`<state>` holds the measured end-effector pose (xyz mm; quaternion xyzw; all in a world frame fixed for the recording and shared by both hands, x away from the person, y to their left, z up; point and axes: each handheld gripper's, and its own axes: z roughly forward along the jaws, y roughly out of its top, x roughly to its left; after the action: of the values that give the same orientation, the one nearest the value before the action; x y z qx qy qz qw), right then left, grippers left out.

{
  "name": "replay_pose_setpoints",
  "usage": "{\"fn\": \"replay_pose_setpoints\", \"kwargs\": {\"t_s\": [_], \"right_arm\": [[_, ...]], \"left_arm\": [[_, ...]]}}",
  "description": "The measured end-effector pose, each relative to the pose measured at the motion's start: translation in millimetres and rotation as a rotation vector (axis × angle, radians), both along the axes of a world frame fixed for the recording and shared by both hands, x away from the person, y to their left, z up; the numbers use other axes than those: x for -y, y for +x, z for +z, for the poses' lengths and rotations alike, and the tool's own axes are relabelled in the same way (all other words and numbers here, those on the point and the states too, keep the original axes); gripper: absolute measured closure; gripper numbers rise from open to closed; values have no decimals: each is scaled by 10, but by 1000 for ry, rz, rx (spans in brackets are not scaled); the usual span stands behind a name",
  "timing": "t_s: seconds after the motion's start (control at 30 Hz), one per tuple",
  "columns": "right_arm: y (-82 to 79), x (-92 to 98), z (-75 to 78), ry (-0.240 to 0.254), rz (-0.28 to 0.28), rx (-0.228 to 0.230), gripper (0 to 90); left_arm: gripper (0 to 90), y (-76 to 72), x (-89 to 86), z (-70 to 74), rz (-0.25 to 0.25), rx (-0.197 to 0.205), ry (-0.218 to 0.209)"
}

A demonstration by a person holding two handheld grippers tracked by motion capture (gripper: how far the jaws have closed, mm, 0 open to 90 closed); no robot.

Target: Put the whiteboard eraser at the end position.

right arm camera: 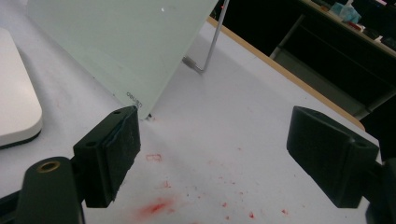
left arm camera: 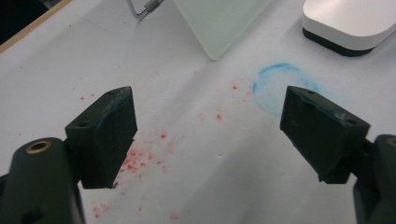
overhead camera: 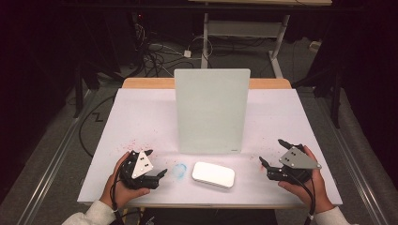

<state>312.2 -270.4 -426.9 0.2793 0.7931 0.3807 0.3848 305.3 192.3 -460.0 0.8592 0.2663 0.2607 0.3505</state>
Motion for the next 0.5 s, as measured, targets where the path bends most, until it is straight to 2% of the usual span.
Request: {"fn": "replay_pose_setpoints", "kwargs": {"t_s": [0.17,0.33,0.4,0.5], "right_arm": [[-3,92,-63,12,-23,-9,180],[-20,195,-127,50,-46,-22,179],[-29,235,-151,52,-54,-21,178],[-42,298,-188,81,-72,-43,178]], "left_arm": [[180,14,-4,1,2,-1,3],[180,22,-1,0,4,0,-2],[180,25,-7,2,7,0,-3],[180,30,-8,6,10,2,-5]]}}
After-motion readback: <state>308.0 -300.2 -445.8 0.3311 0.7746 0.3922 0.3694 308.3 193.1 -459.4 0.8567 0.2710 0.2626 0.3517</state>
